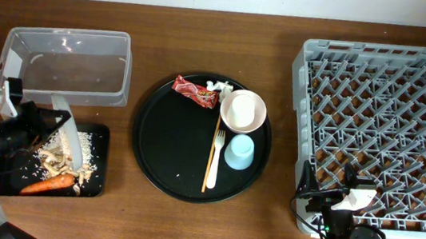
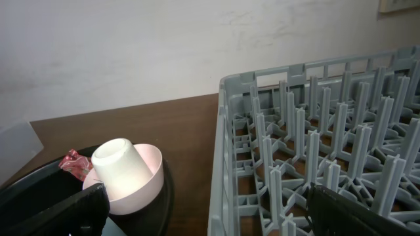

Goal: Sort waste into correct bins and load items into the dishwasher rack
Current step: 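Lift the plate left and tip the rice onto the black tray, then carry the emptied plate back and set it on the round tray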

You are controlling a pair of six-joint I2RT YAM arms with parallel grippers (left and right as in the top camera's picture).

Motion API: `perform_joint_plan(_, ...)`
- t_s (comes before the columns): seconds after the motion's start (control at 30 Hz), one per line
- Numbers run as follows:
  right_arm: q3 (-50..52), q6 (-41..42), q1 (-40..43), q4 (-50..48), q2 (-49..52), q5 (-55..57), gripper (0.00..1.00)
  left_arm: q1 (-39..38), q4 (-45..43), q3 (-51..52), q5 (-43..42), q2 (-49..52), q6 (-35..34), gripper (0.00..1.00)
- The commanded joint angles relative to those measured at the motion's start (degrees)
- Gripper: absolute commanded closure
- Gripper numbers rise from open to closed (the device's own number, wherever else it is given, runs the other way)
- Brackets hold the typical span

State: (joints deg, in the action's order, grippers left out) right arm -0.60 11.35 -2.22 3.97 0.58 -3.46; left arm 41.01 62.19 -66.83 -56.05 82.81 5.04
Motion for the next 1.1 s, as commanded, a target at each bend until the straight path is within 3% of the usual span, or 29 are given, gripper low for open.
perform_joint_plan(0.0,0.3,-0.4,0.4,0.3,-0.3,0.3,0.01,0.4,0.7,0.2,-4.6,-1.2,2.6,0.99)
perform_joint_plan(0.27,0.3,-0.4,0.4,0.3,-0.3,0.3,0.01,6.8,1.4,0.4,-9.2,-0.7,2.4,1.00)
perform_joint_plan(0.4,0.3,-0.4,0.4,0.3,-0.3,0.3,0.01,7.2,7.5,1.4,-11.3,1.7,2.4,0.99)
perform_joint_plan(0.53,0.3,-0.4,0.4,0.3,-0.3,0.3,0.01,11.1,8.2,1.4,-11.3,1.7,2.4,1.00)
perform_joint_plan(0.57,0.3,-0.4,0.4,0.3,-0.3,0.3,0.01,11.3,10.3,1.4,-13.2,1.7,6.2,0.99)
perform_joint_plan(0.67,0.3,-0.4,0.4,0.3,-0.3,0.3,0.01,11.3,8.8,1.4,-17.5,1.7,8.7,0.99)
perform_joint_plan(0.73,0.3,-0.4,0.4,0.3,-0.3,0.3,0.01,11.3,13.0,1.4,-16.4,1.7,12.0,1.00)
perform_joint_plan(0.77,0.3,-0.4,0.4,0.3,-0.3,0.3,0.01,11.3,10.1,1.4,-12.7,1.7,8.2,1.00)
perform_joint_plan(0.87,0.3,-0.4,0.4,0.3,-0.3,0.3,0.01,11.3,9.6,1.0,-10.0,1.7,7.6,0.99)
perform_joint_plan(0.93,0.3,-0.4,0.4,0.3,-0.3,0.3,0.01,11.2,9.3,-0.6,1.5,0.6,0.3,1.00)
perform_joint_plan(1.07,0.3,-0.4,0.4,0.3,-0.3,0.3,0.01,10.9,9.5,-2.3,0.1,-8.0,0.6,1.00)
